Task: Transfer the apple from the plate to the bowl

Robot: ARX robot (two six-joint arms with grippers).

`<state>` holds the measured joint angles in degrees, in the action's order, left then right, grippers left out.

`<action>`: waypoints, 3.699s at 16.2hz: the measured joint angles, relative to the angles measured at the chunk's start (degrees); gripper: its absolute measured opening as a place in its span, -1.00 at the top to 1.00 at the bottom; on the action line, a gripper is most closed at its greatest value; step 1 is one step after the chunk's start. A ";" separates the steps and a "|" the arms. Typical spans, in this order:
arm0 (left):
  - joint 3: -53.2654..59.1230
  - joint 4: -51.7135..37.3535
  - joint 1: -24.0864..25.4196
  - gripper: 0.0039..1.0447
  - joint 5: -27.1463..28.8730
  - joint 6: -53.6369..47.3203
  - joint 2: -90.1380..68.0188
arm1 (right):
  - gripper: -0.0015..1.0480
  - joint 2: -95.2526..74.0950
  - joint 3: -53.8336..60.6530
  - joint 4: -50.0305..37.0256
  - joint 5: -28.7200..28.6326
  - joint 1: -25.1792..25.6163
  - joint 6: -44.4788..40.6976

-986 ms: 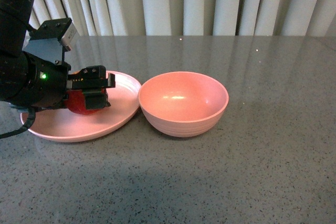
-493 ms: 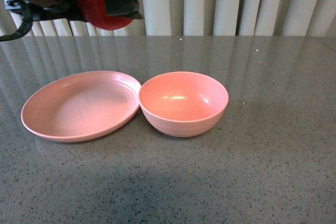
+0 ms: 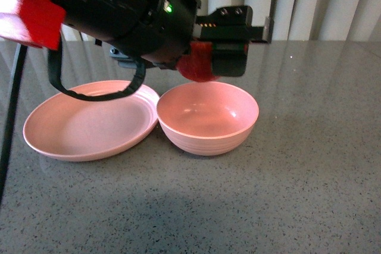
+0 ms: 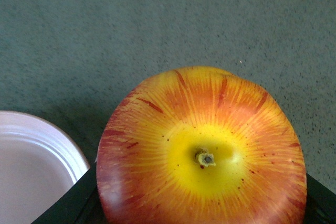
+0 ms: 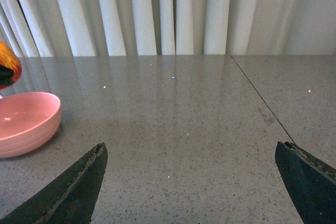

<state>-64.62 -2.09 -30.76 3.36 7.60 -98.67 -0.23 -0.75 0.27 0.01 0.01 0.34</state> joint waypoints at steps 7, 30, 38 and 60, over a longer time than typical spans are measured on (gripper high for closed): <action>-2.82 2.62 -0.57 -0.30 0.72 1.49 -6.97 | -0.87 0.00 0.00 0.00 0.00 0.00 0.00; -4.94 4.13 -0.02 -0.88 -0.42 1.73 -7.65 | -0.87 0.00 0.00 -0.02 0.00 0.00 0.00; -0.50 -5.57 1.99 -0.88 2.49 2.03 9.77 | -0.87 0.00 0.00 -0.02 0.00 0.00 0.00; 60.37 -24.61 30.60 0.98 -3.34 -6.75 67.28 | -0.87 0.00 0.00 -0.02 0.00 0.00 0.00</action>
<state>-4.25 -26.70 -0.16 0.01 0.84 -31.40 -0.23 -0.75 0.25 0.01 0.01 0.34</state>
